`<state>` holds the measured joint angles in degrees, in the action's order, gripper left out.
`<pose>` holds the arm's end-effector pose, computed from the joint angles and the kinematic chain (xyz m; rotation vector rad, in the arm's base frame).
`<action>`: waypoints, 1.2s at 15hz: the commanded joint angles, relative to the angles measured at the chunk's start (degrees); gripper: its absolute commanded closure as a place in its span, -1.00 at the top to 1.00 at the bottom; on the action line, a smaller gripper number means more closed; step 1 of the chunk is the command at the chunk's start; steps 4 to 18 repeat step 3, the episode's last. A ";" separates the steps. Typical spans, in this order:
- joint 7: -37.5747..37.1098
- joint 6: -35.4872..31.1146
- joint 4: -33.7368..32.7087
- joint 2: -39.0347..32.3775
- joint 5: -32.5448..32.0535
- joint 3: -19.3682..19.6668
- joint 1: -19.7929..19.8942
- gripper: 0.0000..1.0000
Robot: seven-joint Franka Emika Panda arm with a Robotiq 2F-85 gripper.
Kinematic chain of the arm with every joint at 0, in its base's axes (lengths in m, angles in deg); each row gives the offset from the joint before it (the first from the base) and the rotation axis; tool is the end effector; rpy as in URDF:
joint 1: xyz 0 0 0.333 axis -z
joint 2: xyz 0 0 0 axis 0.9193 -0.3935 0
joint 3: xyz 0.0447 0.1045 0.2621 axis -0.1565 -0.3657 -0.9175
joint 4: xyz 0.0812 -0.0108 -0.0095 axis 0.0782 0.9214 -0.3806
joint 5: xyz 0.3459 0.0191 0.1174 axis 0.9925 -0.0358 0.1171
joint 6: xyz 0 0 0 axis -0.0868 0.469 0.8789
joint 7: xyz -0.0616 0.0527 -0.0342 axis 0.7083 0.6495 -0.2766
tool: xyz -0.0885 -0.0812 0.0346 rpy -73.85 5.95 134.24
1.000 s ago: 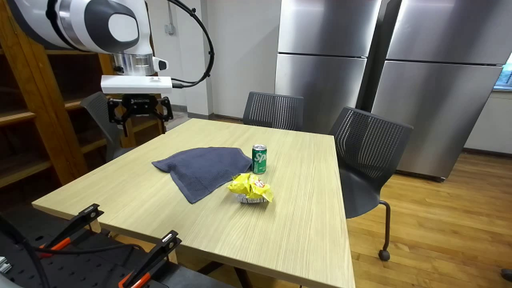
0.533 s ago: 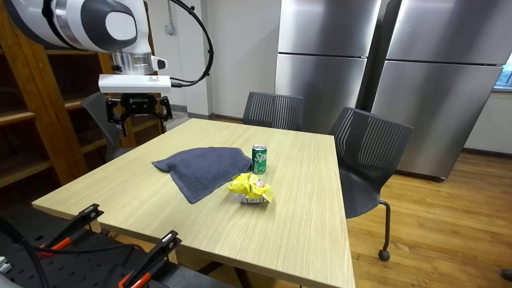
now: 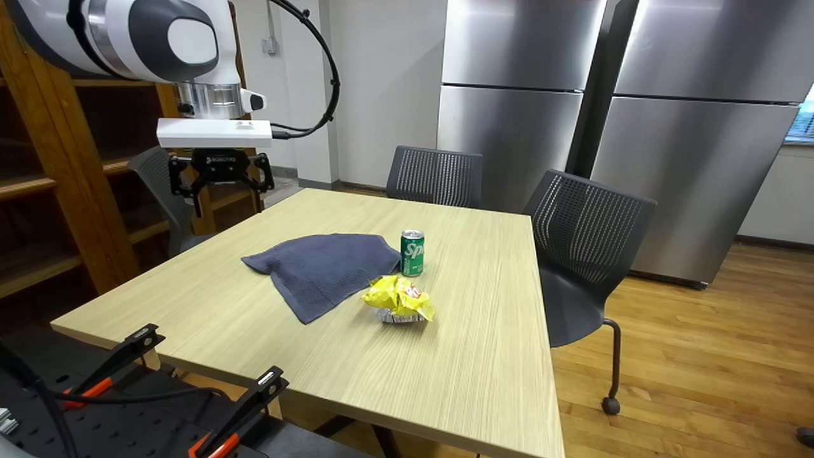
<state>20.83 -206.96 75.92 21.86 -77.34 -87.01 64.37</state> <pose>0.4061 0.1156 0.2182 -2.8248 -1.2598 -0.1314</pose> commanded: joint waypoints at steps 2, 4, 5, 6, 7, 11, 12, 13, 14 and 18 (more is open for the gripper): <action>-0.11 0.03 -0.10 -0.07 -0.01 1.76 -1.80 1.00; -0.11 0.03 -0.10 -0.07 -0.01 1.76 -1.80 1.00; -0.11 0.03 -0.10 -0.07 -0.01 1.76 -1.80 1.00; -0.11 0.03 -0.10 -0.07 -0.01 1.76 -1.80 1.00; -0.11 0.03 -0.10 -0.07 -0.01 1.76 -1.80 1.00; -0.11 0.03 -0.10 -0.07 -0.01 1.76 -1.80 1.00; -0.11 0.03 -0.10 -0.07 -0.01 1.76 -1.80 1.00; -0.11 0.03 -0.10 -0.07 -0.01 1.76 -1.80 1.00; -0.11 0.03 -0.10 -0.07 -0.01 1.76 -1.80 1.00; -0.11 0.03 -0.10 -0.07 -0.01 1.76 -1.80 1.00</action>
